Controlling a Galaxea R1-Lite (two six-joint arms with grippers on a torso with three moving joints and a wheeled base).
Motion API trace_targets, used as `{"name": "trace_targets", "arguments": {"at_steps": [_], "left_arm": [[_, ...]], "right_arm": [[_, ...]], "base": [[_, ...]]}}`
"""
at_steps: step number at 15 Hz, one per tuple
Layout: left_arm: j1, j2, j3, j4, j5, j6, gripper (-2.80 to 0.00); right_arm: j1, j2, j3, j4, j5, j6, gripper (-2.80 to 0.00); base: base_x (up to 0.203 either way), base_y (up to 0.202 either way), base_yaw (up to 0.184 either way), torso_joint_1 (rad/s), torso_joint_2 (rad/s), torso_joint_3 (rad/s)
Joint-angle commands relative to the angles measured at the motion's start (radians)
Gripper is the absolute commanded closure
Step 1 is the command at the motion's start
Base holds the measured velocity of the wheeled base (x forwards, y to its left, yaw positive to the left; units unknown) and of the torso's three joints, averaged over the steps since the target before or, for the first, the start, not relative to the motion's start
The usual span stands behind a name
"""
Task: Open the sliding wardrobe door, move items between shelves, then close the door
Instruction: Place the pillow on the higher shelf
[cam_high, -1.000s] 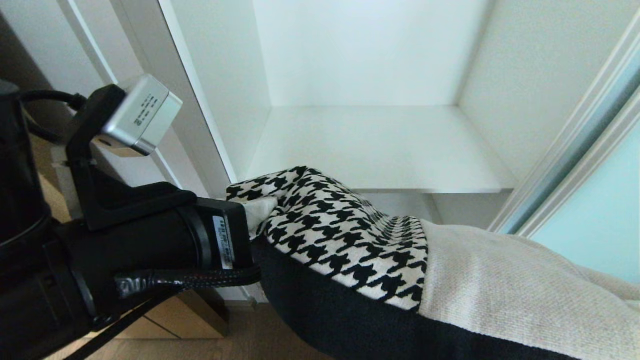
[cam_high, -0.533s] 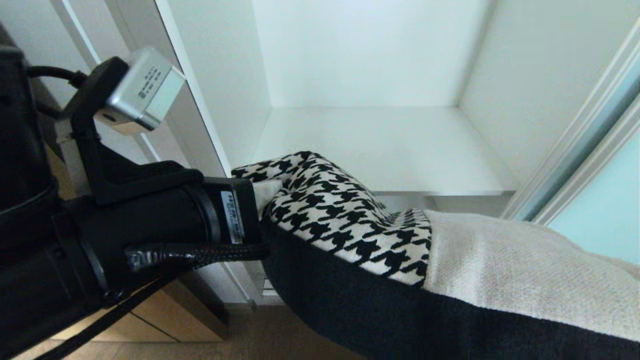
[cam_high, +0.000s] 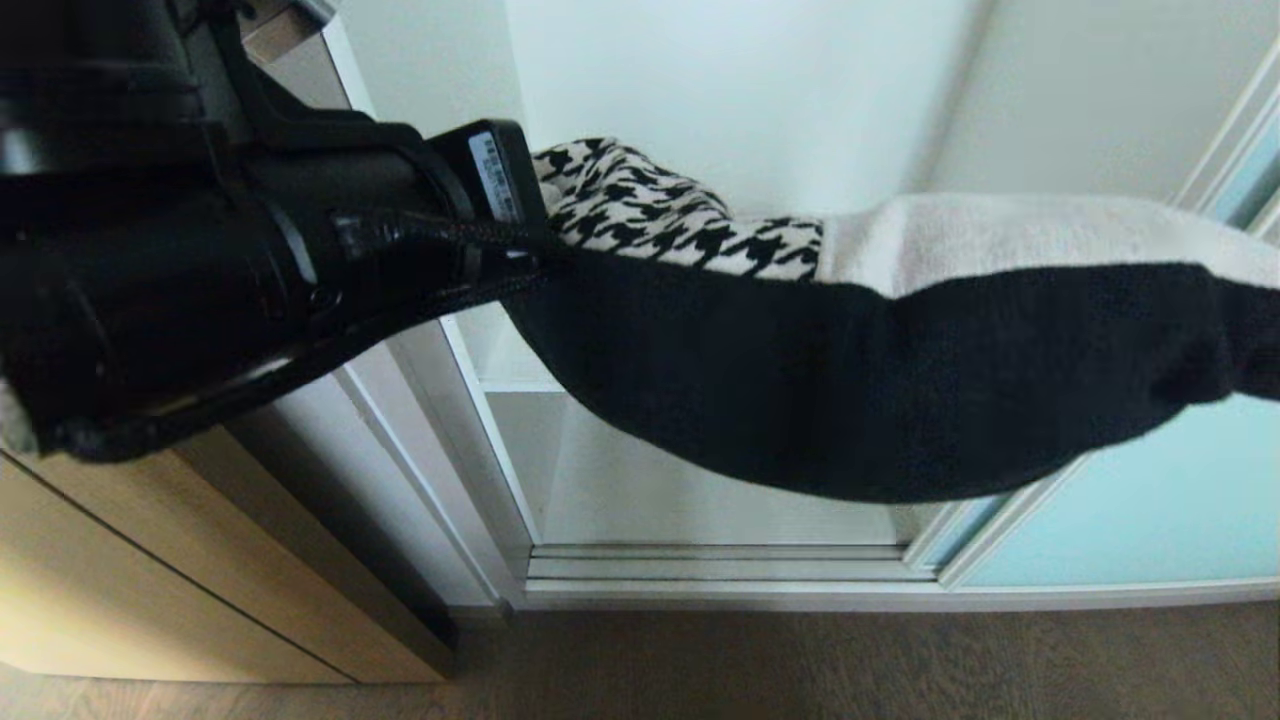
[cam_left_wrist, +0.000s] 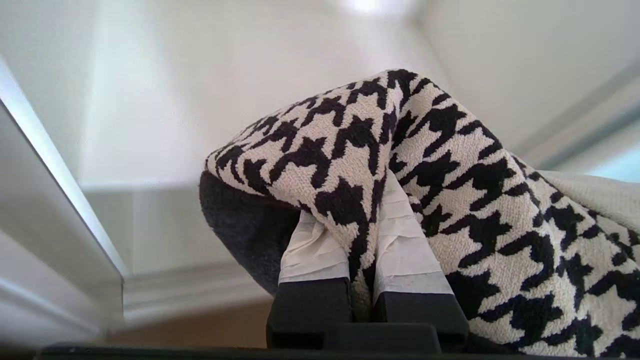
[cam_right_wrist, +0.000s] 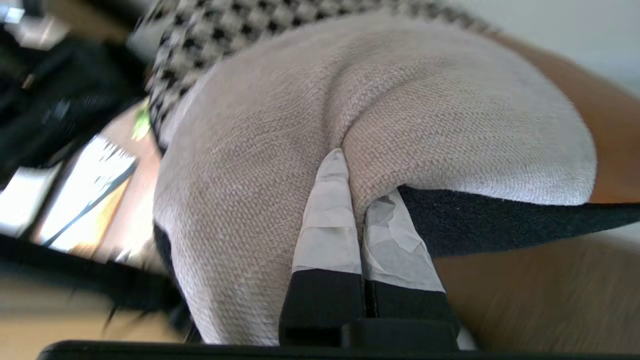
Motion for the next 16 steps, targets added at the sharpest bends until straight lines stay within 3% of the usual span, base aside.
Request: {"name": "trace_targets", "arguments": {"at_steps": [1,4,9,13,16], "left_arm": [[0.039,0.048,-0.068,-0.001,0.001,0.001,0.0],[0.102,0.123,-0.08,-0.011,-0.004,-0.002,0.0],[0.231,0.327,-0.162,-0.148,-0.003,0.006,0.0],[0.263,0.411,-0.262,-0.168,0.001,0.001,0.0],[0.276,0.46,-0.228,-0.174,0.002,-0.001,0.0]], "right_arm": [[-0.02,0.112,-0.055,-0.054,-0.013,-0.012,0.0],[-0.08,0.237,-0.069,-0.181,-0.019,-0.054,0.0],[-0.201,0.504,-0.128,-0.388,-0.049,-0.073,0.0],[-0.26,0.617,-0.228,-0.466,-0.063,-0.073,0.0],[-0.279,0.663,-0.236,-0.468,-0.065,-0.072,0.0]], "base": [[0.0,0.0,0.0,0.0,0.0,0.0],[0.0,0.0,0.0,0.0,0.0,0.0],[0.0,0.0,0.0,0.0,0.0,0.0],[0.0,0.0,0.0,0.0,0.0,0.0],[0.0,0.0,0.0,0.0,0.0,0.0]]}}
